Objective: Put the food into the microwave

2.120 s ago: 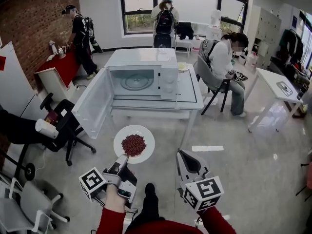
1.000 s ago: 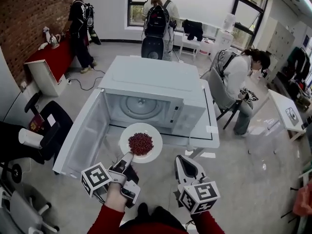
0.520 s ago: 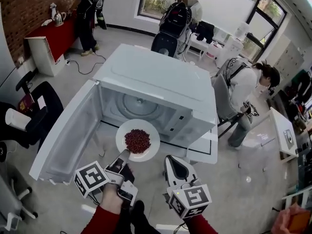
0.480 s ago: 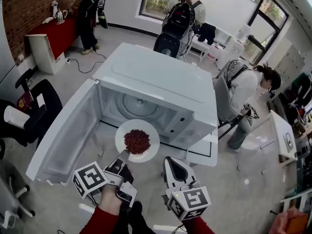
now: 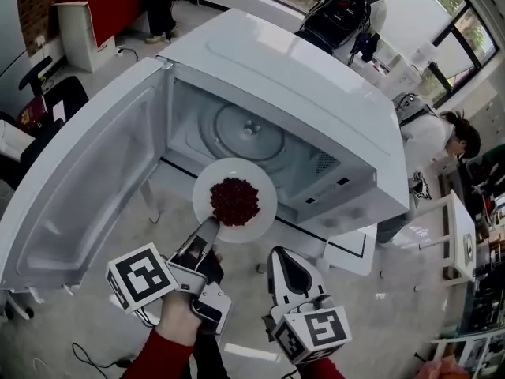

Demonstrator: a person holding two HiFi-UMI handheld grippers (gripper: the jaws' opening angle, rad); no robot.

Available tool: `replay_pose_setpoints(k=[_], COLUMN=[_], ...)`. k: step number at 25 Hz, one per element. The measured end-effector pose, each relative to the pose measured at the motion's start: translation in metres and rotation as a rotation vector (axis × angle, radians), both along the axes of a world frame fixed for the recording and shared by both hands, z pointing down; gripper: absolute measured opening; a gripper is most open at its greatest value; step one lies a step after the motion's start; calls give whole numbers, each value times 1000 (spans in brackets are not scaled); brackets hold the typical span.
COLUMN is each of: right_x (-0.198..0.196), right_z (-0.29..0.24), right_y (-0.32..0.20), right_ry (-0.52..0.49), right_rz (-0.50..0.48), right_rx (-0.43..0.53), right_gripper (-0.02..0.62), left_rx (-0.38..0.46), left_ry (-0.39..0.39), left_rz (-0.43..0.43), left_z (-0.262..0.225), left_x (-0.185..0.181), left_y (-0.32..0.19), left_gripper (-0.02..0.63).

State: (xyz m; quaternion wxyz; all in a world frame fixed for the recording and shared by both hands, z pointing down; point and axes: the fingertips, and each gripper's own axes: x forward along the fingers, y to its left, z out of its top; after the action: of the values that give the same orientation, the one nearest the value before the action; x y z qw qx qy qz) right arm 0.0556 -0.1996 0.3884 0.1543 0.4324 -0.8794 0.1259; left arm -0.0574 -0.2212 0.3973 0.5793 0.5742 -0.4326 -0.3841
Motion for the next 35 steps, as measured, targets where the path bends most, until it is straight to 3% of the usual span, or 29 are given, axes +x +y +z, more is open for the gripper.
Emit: replay_pose_setpoints(k=[7, 12, 15, 22, 35], right_x=[-15, -20, -20, -22, -42], right_z=[7, 2, -1, -22, -46], right_y=[-18, -39, -49, -81, -110], right_ry=[21, -6, -24, -24, -38], right_rz=[-5, -15, -8, -17, -29], right_rx=[12, 88, 71, 98, 103], right_gripper=[14, 14, 14, 14, 14], left_rx=[17, -13, -28, -43, -96], left_ry=[0, -26, -68, -48, -116], left_rz=[10, -4, -9, -18, -21], left_z=[11, 16, 17, 1, -10], left_x=[-1, -5, -9, -5, -20], left_y=[-15, -35, -59, -125, -172], left_gripper=[18, 18, 20, 18, 20])
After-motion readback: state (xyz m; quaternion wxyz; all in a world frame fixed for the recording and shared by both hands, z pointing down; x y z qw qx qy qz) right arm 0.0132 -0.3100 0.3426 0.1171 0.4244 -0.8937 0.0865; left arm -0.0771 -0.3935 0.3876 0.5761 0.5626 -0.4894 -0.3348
